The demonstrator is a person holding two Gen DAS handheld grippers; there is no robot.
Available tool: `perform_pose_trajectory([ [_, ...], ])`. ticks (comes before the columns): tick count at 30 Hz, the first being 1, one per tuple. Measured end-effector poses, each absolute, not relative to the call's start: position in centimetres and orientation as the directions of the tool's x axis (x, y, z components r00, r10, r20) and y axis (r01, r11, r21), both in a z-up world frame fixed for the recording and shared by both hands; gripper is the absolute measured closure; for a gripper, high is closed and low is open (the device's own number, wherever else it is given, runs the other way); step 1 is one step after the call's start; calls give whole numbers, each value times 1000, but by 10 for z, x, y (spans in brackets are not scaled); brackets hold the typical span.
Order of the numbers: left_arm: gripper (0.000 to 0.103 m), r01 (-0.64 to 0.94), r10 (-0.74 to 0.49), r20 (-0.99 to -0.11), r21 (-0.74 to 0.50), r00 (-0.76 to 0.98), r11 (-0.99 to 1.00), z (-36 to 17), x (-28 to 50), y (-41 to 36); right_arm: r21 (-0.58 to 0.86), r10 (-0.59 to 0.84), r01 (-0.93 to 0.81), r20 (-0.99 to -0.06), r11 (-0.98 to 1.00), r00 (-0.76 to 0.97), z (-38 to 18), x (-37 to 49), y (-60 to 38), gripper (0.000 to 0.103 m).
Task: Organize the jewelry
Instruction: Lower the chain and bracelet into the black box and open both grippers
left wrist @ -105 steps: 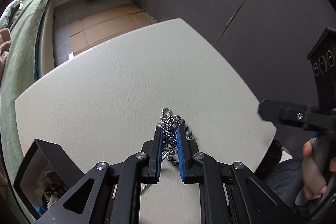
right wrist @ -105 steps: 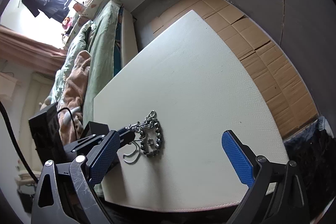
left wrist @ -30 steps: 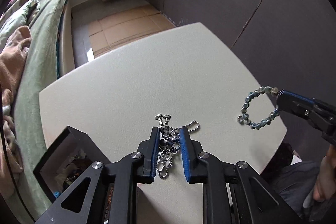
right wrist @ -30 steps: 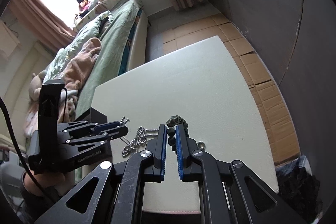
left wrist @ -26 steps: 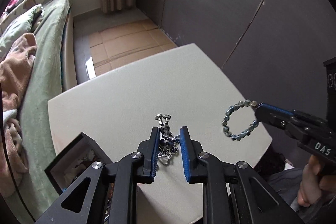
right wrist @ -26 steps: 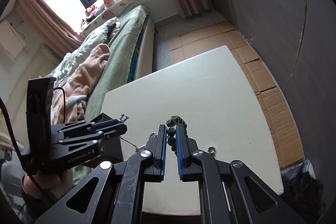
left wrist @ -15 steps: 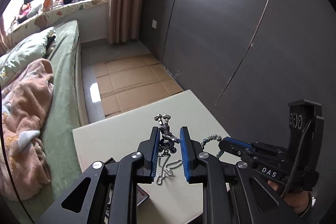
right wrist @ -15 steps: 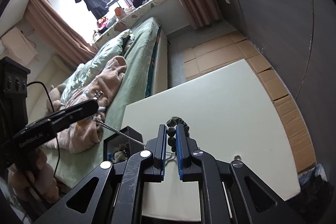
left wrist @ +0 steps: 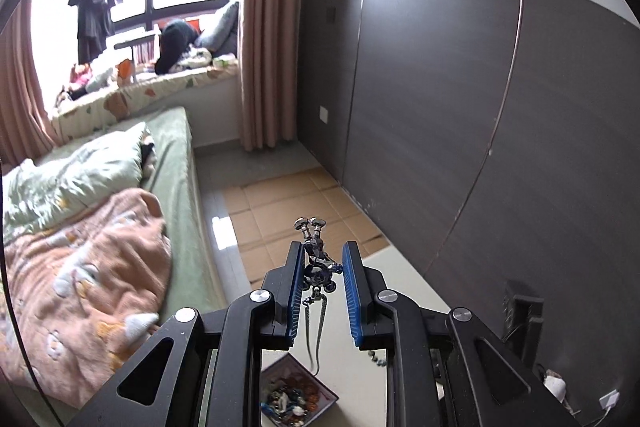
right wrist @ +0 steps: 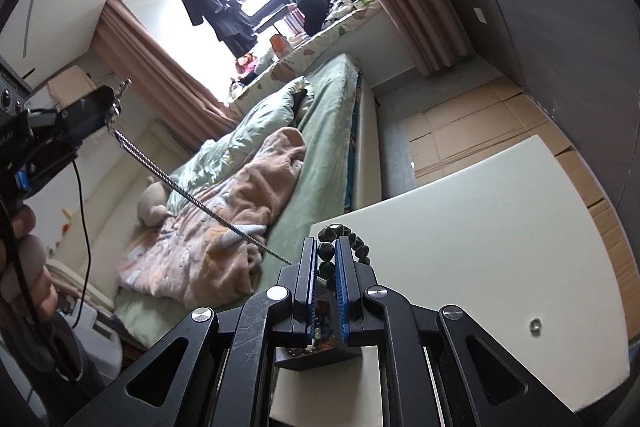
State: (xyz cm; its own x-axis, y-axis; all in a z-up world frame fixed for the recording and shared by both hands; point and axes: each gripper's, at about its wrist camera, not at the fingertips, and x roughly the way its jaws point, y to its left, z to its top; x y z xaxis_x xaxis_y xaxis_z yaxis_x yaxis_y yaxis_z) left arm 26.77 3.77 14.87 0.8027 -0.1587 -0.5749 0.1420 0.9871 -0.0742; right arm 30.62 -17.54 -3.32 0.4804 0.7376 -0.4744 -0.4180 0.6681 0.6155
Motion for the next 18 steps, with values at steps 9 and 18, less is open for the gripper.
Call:
perform_pose_trajectory([
  [9, 83, 101, -101, -517, -28, 850, 995, 195, 249, 58, 638, 802, -487, -441, 596, 403, -38, 302, -131, 93],
  [18, 83, 79, -76, -522, -17, 850, 997, 194, 246, 66, 618, 790, -505, -554, 602, 264, -62, 302, -80, 88],
])
